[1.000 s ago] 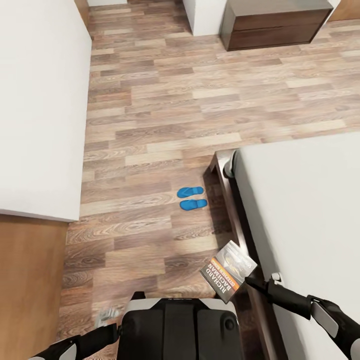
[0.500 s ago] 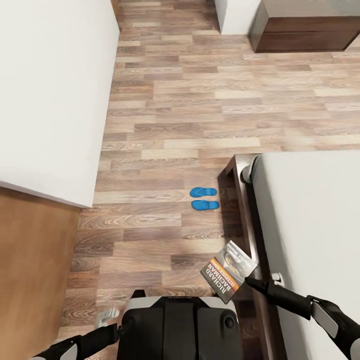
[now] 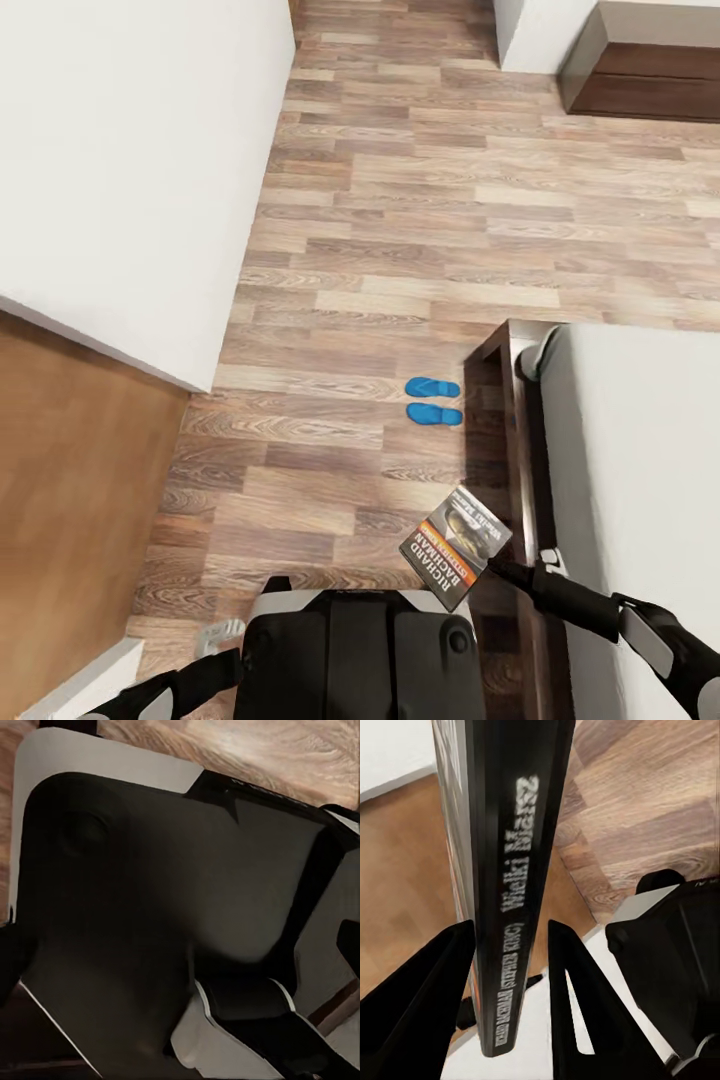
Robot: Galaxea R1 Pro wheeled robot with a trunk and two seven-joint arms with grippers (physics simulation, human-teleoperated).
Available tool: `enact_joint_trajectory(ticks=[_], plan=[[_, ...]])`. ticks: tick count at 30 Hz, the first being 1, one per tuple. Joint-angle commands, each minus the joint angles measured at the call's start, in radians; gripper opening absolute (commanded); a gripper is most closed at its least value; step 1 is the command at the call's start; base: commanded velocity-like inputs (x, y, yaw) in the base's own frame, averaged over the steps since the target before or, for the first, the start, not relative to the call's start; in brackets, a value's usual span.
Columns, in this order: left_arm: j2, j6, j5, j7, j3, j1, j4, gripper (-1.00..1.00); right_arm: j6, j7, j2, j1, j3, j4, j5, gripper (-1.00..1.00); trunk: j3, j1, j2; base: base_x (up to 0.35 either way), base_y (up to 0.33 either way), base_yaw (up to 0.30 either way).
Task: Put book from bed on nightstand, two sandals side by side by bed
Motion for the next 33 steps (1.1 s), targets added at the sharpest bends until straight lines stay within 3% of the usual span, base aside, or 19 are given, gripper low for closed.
enact_joint_trajectory(ticks=[1,4,8,22,25,26,28,33], plan=[[-0.006,-0.019,0.01,0.031,-0.003,-0.001,0.002,1.0,-0.024,-0.006,-0.001,0.0,0.005,0.016,0.004,-1.0,-0.002,0.001,-0.002,0.0,0.0,0.263],[-0.012,-0.037,0.01,0.062,-0.003,0.0,0.002,1.0,-0.106,-0.047,-0.001,-0.001,0.005,0.057,0.026,-1.0,-0.004,0.001,-0.002,0.0,0.0,0.262],[-0.019,-0.043,0.01,0.07,-0.003,0.003,0.002,1.0,-0.147,-0.091,-0.001,0.0,0.005,0.07,0.033,-1.0,-0.007,0.001,-0.002,0.0,0.0,0.262],[-0.028,-0.045,0.01,0.072,-0.003,0.01,0.002,1.0,-0.164,-0.108,-0.002,0.0,0.003,0.084,0.035,-1.0,-0.016,0.001,-0.002,0.0,0.0,0.242],[-0.028,-0.045,0.01,0.072,-0.003,0.01,0.002,1.0,-0.166,-0.111,-0.002,0.0,0.001,0.135,0.034,-1.0,-0.017,0.001,-0.002,0.0,0.0,0.068],[-0.028,-0.045,0.01,0.072,-0.003,0.01,0.002,1.0,-0.166,-0.113,-0.002,0.0,-0.004,0.218,0.033,-1.0,-0.017,0.001,-0.002,0.0,0.0,0.022],[-0.029,-0.045,0.01,0.072,-0.003,0.01,0.002,1.0,-0.167,-0.113,-0.002,-0.001,-0.006,0.274,0.032,-1.0,-0.017,0.001,-0.002,0.0,0.0,0.014],[-0.032,-0.044,0.01,0.073,-0.003,0.01,0.002,1.0,-0.177,-0.114,-0.002,0.0,-0.005,0.329,0.032,-1.0,-0.017,0.001,-0.002,0.0,0.0,0.005]])
